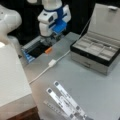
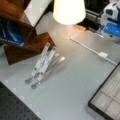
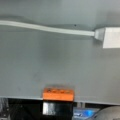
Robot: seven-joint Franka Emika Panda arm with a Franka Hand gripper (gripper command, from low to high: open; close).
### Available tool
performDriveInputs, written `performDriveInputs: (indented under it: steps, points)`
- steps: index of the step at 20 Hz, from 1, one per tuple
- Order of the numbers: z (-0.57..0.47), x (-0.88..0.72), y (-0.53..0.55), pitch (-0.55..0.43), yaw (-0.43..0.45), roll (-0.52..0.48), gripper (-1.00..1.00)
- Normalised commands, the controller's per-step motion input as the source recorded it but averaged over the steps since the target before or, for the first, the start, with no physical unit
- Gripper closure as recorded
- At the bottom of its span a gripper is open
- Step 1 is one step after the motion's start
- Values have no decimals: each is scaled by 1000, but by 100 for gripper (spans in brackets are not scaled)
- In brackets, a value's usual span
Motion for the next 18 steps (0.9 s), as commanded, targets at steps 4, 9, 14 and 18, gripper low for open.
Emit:
performDriveInputs:
  steps: [4,9,14,18]
  points:
    - [-89,-255,-177,-51,77,-128,-100]
    - [-151,-234,-161,-75,108,-125,-100]
    - [-162,-227,-148,-99,136,-116,-100]
    - [-195,-280,-178,-123,165,-112,-100]
